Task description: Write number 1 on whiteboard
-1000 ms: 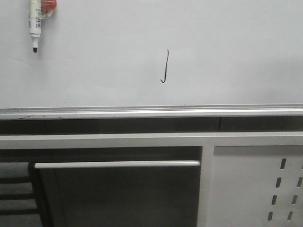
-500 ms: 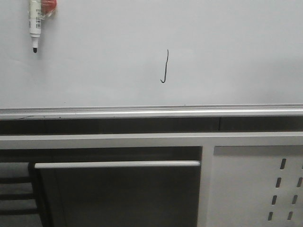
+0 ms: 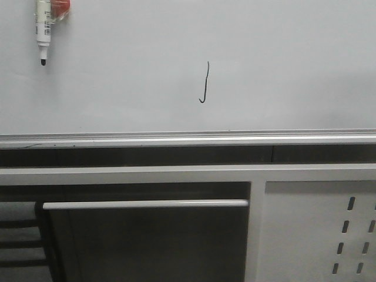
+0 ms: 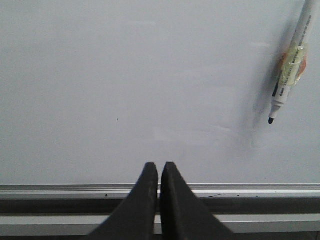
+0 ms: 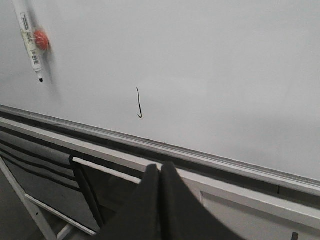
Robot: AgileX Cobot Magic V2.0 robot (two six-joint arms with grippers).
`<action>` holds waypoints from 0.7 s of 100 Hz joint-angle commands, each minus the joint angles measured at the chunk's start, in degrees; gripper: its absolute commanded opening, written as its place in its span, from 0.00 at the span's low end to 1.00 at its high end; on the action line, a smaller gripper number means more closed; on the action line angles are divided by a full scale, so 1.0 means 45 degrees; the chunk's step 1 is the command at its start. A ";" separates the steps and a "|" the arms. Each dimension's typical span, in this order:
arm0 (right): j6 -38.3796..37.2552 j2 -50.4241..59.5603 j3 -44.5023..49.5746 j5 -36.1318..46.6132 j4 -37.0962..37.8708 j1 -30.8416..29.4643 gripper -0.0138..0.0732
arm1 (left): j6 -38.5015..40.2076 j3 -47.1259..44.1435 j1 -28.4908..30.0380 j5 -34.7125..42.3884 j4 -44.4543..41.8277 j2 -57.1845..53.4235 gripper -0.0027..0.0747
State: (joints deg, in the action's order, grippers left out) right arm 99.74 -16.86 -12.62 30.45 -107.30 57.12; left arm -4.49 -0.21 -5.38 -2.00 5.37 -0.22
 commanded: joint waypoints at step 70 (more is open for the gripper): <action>0.0013 -0.0090 -0.0298 0.0759 0.0087 -0.0031 0.09 | 0.0111 -0.0510 -0.0061 0.0978 0.0108 -0.0296 0.01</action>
State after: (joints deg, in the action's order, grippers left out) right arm 99.74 -16.86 -12.62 33.31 -107.30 57.12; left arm -4.49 -0.21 -5.38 -2.00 5.37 -0.22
